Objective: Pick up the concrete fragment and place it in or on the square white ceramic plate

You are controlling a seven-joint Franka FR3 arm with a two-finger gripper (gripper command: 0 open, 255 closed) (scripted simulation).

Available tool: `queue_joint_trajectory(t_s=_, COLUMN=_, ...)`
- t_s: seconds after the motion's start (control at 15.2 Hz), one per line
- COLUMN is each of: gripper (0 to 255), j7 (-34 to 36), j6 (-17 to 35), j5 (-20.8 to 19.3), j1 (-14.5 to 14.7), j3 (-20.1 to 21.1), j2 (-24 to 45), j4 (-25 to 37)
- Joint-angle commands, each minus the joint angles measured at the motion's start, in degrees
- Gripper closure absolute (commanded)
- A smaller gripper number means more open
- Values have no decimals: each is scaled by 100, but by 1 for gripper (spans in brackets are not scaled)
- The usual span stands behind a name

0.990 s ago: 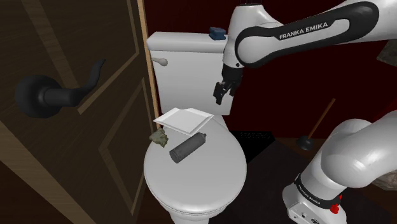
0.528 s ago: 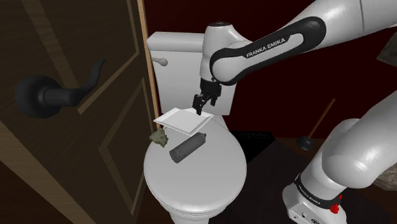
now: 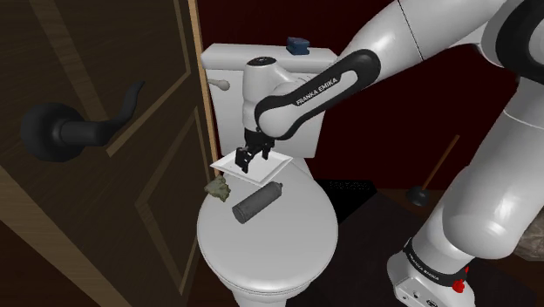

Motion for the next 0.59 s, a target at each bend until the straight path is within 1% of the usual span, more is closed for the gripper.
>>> queue_joint_trajectory(t_s=0.0, gripper=0, j7=229, j6=126, j5=-201, j1=84, j3=45, j2=454, j4=297)
queue_joint_trajectory(t_s=0.26, gripper=0, j7=641, j6=237, j5=-580, j1=335, j3=50, j2=1314, j4=979)
queue_joint_trajectory(t_s=0.53, gripper=0, j7=957, j6=244, j5=-887, j1=647, j3=-14, j2=2172, j4=1773)
